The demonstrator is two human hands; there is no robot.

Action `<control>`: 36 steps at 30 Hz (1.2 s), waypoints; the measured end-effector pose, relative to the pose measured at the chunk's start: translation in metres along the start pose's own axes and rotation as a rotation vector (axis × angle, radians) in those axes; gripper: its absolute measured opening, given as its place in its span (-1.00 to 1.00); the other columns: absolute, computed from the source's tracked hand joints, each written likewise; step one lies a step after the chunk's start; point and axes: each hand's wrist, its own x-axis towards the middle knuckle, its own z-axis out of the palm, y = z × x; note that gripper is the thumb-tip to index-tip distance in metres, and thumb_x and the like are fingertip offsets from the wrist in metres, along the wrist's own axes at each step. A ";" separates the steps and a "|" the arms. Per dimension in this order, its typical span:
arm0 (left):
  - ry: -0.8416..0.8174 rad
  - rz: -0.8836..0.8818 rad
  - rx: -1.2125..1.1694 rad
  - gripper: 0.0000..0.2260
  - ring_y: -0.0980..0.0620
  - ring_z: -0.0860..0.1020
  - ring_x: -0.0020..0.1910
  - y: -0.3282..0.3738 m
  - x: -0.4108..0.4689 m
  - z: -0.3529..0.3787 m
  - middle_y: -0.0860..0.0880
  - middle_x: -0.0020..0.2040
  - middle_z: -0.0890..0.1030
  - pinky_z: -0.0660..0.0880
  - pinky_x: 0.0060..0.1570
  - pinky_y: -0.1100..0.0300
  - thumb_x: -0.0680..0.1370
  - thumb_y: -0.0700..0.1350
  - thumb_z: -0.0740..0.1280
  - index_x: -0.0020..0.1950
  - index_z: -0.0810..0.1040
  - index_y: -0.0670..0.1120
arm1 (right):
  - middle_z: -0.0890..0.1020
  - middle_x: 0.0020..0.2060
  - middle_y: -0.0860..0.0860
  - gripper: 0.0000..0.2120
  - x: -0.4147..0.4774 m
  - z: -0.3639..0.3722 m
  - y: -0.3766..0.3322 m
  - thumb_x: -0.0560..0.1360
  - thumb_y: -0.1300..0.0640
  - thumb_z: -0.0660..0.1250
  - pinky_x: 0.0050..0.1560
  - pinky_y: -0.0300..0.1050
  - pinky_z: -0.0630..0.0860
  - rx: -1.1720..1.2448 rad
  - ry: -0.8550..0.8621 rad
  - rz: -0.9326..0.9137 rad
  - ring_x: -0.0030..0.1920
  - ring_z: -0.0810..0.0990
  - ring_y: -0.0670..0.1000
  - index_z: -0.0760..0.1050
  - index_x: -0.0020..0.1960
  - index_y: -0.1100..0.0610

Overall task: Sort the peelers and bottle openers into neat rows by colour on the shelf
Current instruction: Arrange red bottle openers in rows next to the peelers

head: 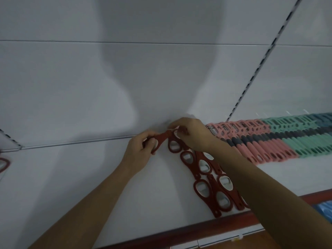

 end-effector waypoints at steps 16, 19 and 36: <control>-0.360 0.244 0.317 -0.74 0.14 0.63 -0.24 0.012 -0.020 0.004 0.17 -0.19 0.67 0.51 -0.22 0.28 0.45 0.15 0.47 0.08 0.62 0.09 | 0.68 -0.25 -0.23 -0.91 -0.050 0.002 -0.025 0.48 0.20 0.54 -0.12 -0.34 0.55 0.244 0.070 0.260 -0.22 0.66 -0.24 0.72 -0.02 0.09; -0.337 0.387 0.508 -0.79 0.19 0.53 -0.32 0.009 -0.028 0.008 0.23 -0.27 0.57 0.46 -0.28 0.30 0.49 0.12 0.46 0.04 0.51 0.13 | 0.65 -0.15 -0.24 -0.79 -0.050 0.007 -0.028 0.48 0.20 0.54 -0.13 -0.50 0.45 0.149 0.094 0.276 -0.20 0.59 -0.38 0.70 0.11 0.12; -0.409 0.595 0.619 -0.77 0.11 0.54 0.04 0.002 -0.044 0.009 0.05 0.10 0.57 0.52 0.03 0.13 0.56 0.05 0.36 0.12 0.70 0.01 | 0.70 -0.12 -0.08 -0.88 -0.077 -0.017 -0.008 0.52 0.12 0.49 -0.07 -0.43 0.41 -0.187 -0.091 0.155 -0.14 0.58 -0.12 0.73 0.05 0.03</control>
